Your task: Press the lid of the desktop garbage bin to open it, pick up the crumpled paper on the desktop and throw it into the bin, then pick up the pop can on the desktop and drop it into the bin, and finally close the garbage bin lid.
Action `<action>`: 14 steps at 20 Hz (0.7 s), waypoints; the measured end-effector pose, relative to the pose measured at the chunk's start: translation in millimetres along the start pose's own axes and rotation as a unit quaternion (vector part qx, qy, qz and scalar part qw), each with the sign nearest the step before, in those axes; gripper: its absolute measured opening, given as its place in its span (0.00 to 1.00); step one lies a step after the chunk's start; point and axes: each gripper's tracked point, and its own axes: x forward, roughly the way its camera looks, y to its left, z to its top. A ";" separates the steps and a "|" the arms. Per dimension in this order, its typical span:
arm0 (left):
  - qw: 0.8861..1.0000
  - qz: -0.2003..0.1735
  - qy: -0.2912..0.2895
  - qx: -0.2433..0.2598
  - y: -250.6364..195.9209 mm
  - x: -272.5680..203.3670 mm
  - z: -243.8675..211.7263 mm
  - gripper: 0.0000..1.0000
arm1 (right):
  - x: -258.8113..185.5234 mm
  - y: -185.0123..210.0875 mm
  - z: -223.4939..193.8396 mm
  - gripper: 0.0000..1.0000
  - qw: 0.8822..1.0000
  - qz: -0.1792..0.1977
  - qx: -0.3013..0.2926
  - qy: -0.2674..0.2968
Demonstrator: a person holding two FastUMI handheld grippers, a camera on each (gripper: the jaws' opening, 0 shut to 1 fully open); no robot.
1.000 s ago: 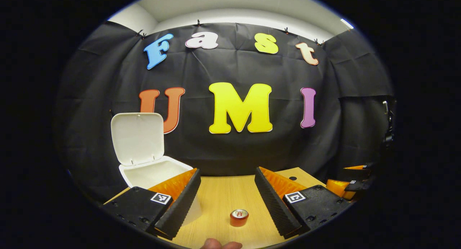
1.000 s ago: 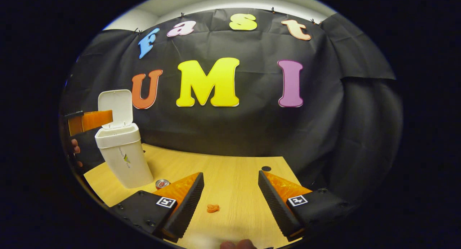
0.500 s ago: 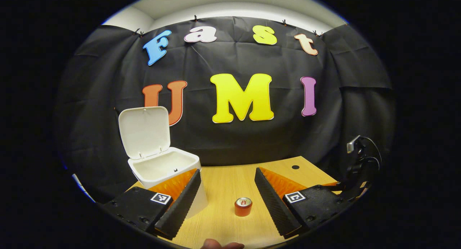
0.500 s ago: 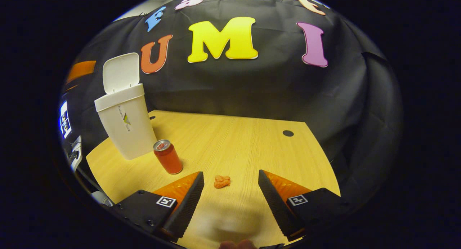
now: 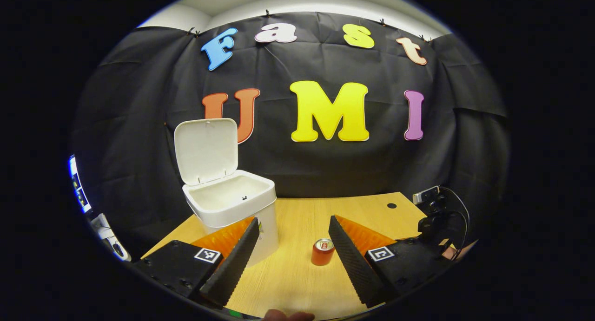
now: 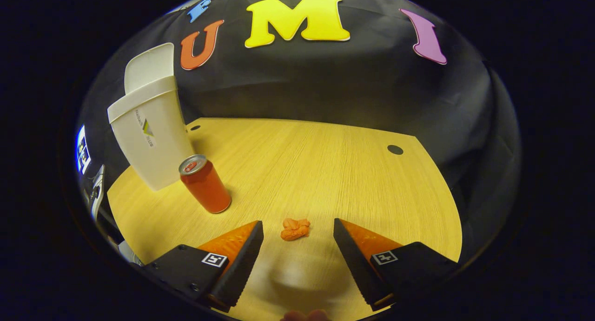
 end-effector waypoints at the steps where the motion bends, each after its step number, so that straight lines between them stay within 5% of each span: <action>1: 1.000 0.004 0.001 -0.001 2.9 -0.8 -1.4 0.99 | 5.8 0.1 -1.5 0.94 1.000 -0.001 -0.002 0.006; 7: 0.999 0.030 0.012 0.003 22.8 -2.6 -10.0 0.98 | 42.7 3.0 -23.8 0.97 0.998 -0.008 -0.009 0.064; 10: 0.999 0.044 0.017 0.004 34.6 -4.7 -12.0 0.99 | 52.2 4.0 -35.5 0.89 0.996 -0.013 -0.013 0.092; 14: 0.998 0.065 0.018 0.014 48.7 -7.5 -13.5 0.99 | 58.6 6.0 -44.2 0.60 0.994 -0.006 -0.007 0.108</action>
